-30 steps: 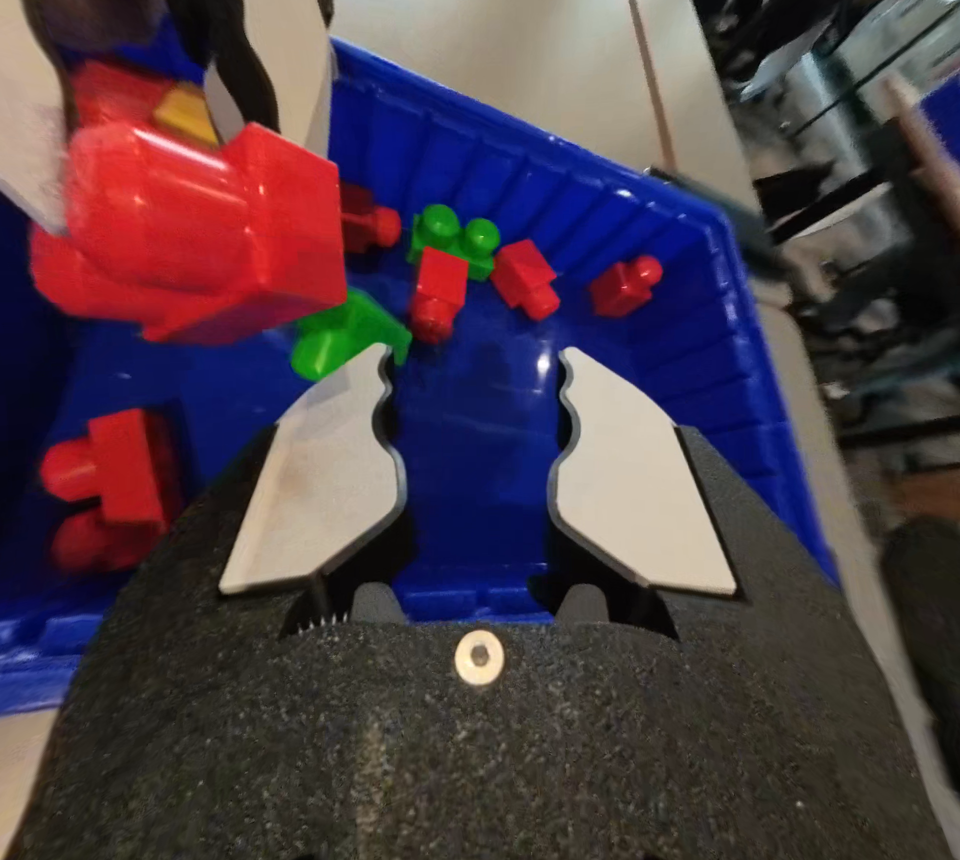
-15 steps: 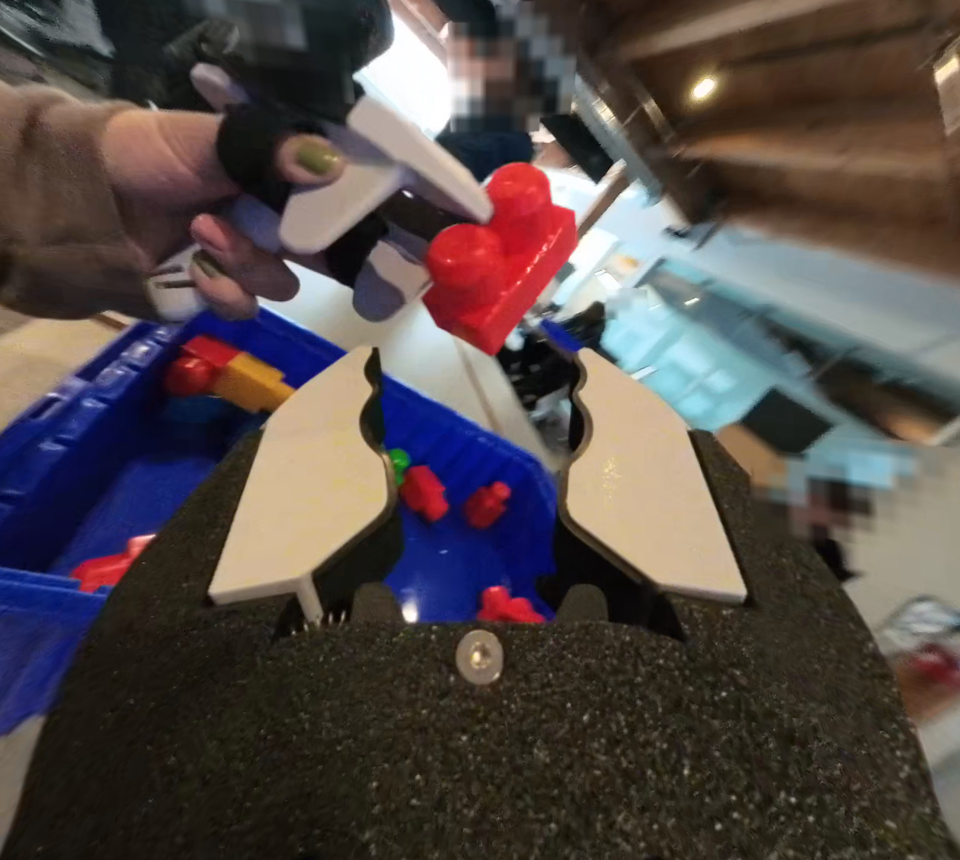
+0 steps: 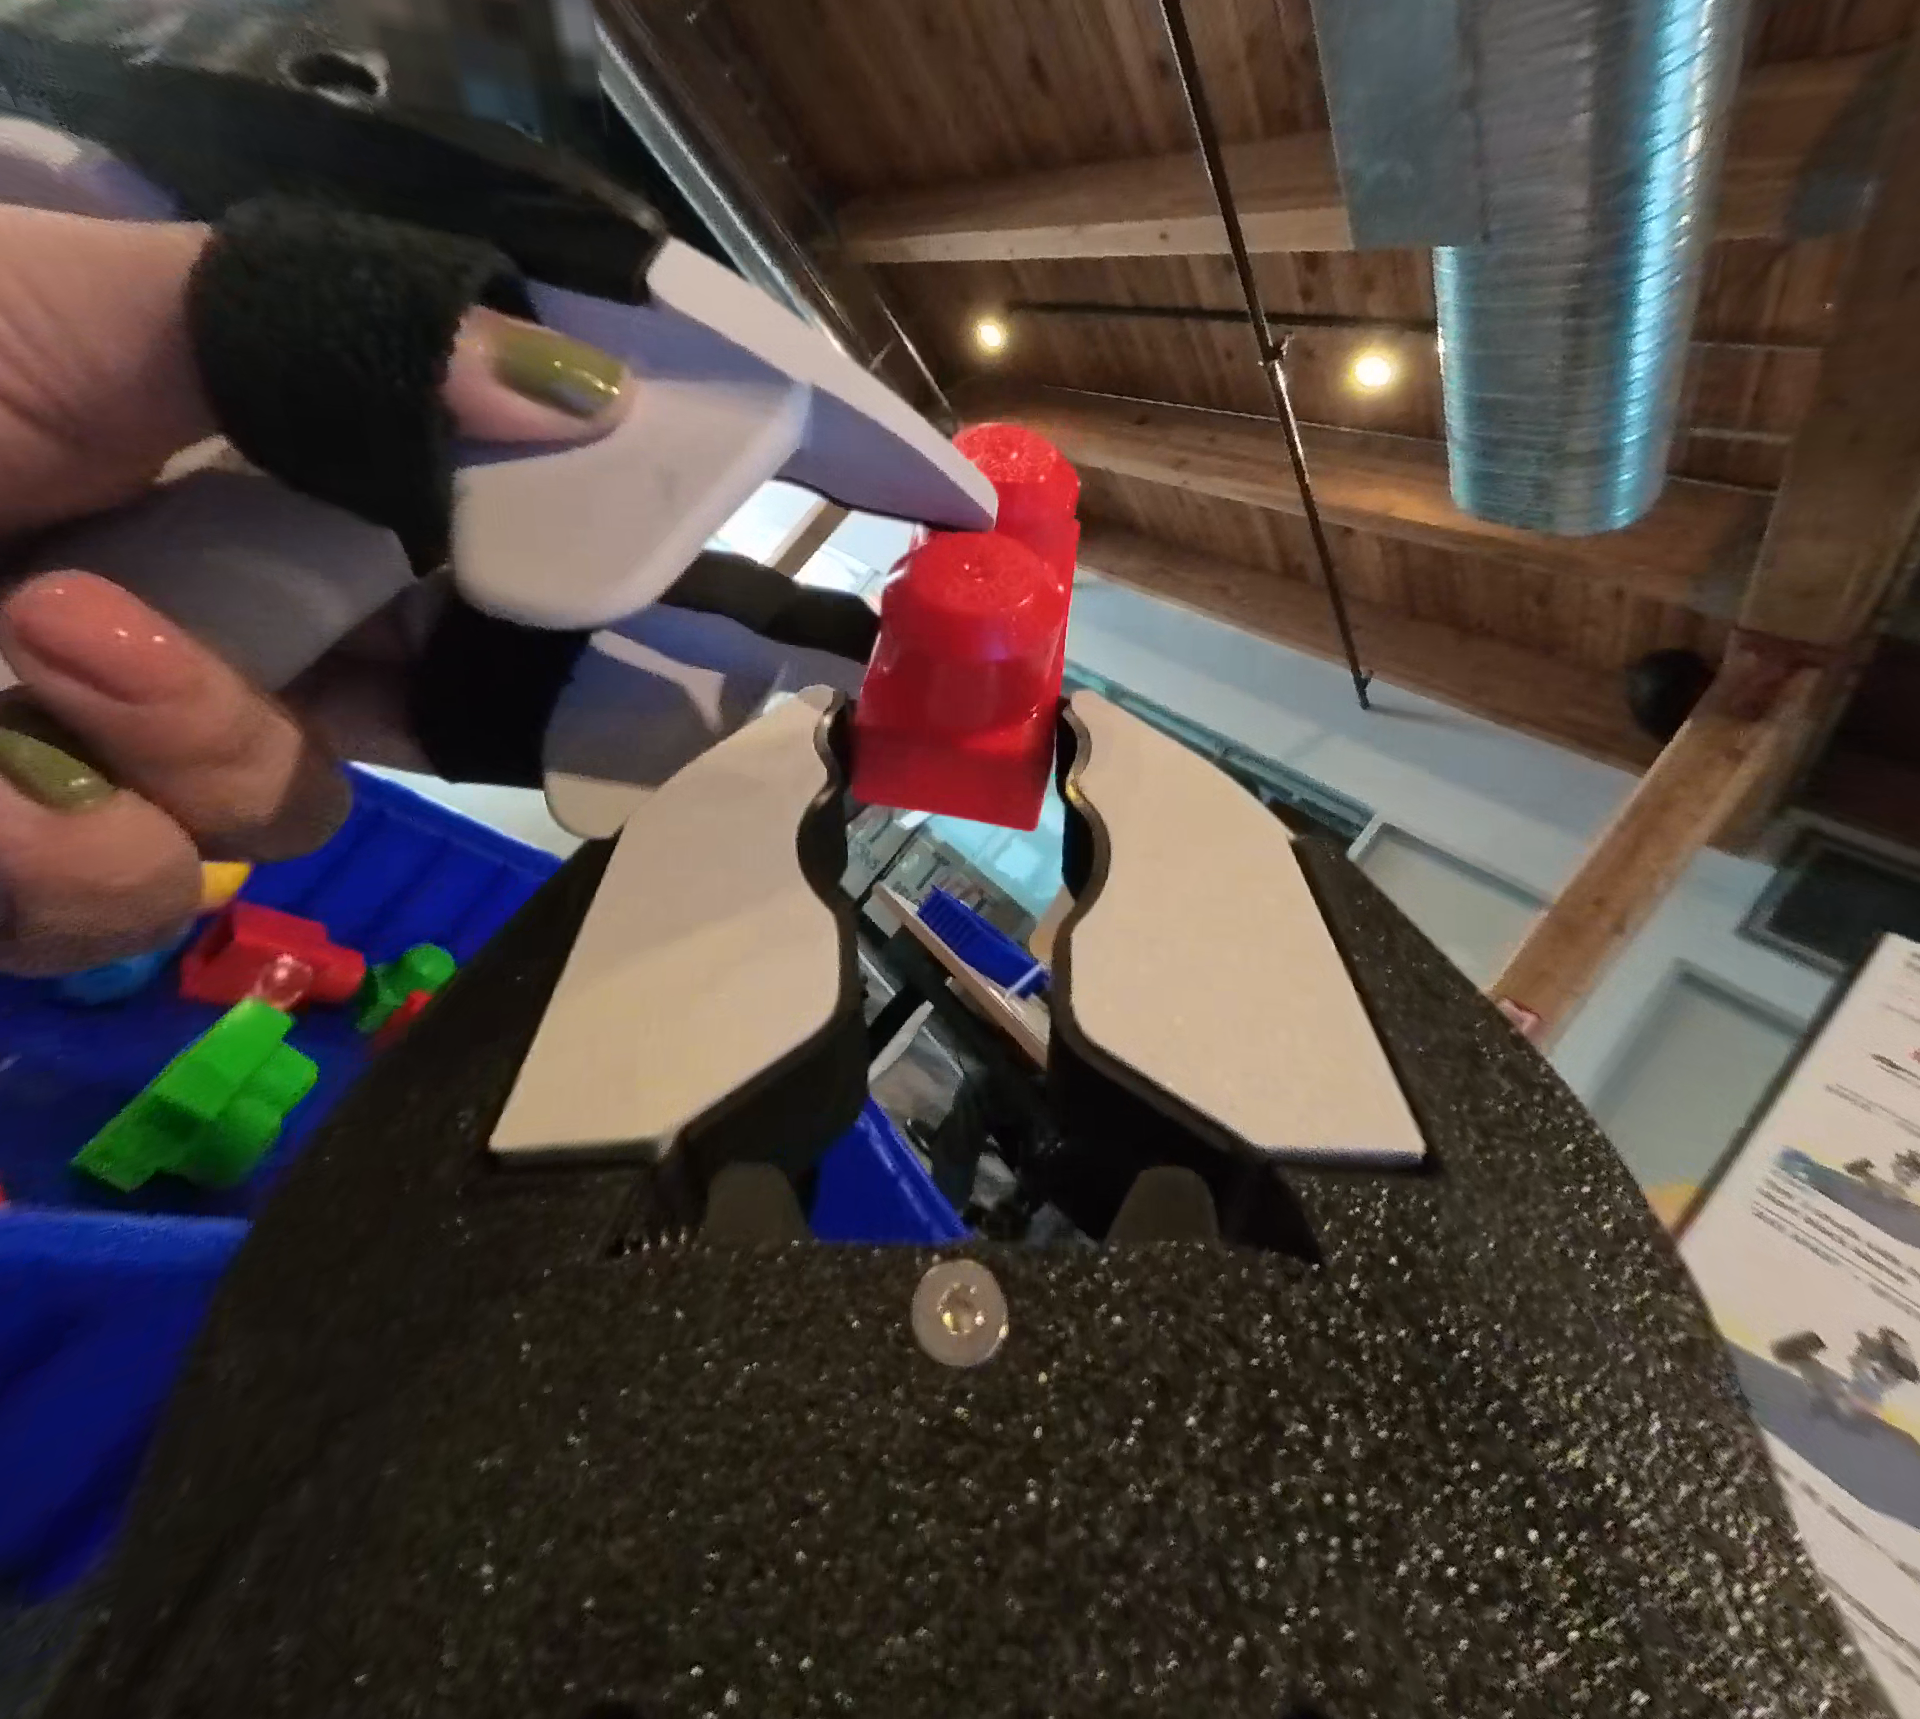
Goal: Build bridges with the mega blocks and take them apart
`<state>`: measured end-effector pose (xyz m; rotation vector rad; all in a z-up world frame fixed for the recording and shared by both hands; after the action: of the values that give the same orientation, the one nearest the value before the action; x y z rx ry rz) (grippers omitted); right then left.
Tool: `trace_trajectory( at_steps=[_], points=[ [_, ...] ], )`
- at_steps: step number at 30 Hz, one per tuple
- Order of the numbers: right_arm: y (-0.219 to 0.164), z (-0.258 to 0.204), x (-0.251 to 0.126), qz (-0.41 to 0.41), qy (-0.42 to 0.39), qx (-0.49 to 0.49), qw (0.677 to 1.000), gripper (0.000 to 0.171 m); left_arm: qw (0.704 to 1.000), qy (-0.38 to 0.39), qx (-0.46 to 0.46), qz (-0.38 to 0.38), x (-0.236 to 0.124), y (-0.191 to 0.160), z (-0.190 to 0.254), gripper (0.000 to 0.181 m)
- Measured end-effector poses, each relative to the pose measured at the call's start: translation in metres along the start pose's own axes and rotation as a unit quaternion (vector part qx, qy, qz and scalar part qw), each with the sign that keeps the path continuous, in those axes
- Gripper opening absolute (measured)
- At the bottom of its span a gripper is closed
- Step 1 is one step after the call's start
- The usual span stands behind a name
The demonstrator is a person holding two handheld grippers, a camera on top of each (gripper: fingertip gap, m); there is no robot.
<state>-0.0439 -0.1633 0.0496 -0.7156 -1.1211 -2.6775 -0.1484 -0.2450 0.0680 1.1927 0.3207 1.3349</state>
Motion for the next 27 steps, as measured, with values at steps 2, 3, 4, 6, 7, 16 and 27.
trace_trajectory(
  at_steps=[2,3,4,6,7,16,27],
  points=[
    [-0.002,0.013,-0.015,-0.019,0.002,0.0,1.0,0.037,1.0,-0.006,-0.008,0.0,0.006,-0.009,0.003,0.056],
    [-0.005,0.021,-0.024,-0.032,0.005,0.005,0.999,0.037,1.0,-0.013,-0.01,-0.001,0.008,-0.014,0.004,0.062],
    [-0.009,0.031,-0.035,-0.047,0.007,0.014,0.999,0.037,1.0,-0.017,-0.009,-0.005,0.01,-0.02,0.005,0.066],
    [-0.019,0.052,-0.06,-0.087,0.016,0.03,0.996,0.037,1.0,-0.013,-0.002,-0.016,0.012,-0.033,0.008,0.071],
    [-0.026,0.064,-0.075,-0.112,0.017,0.038,0.993,0.037,1.0,-0.013,0.004,-0.026,0.014,-0.042,0.009,0.07],
    [-0.109,0.116,-0.199,-0.442,0.022,0.208,0.872,0.037,0.961,0.02,0.199,-0.193,0.04,-0.138,0.006,0.062],
    [-0.162,0.08,-0.225,-0.584,0.084,0.281,0.757,0.039,0.868,0.016,0.434,-0.24,0.07,-0.182,-0.037,0.056]
  ],
)
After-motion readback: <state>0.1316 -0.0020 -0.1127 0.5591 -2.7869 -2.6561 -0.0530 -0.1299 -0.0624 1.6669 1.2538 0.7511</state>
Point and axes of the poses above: each gripper's, where its closed fingertips meet, x out along the fingers, y out of its top, z = x × y across the jaws, the point moved 9 cm from there along -x, back along the fingers, and after that the axes turned 3 degrees about x, right-handed, at the moved point
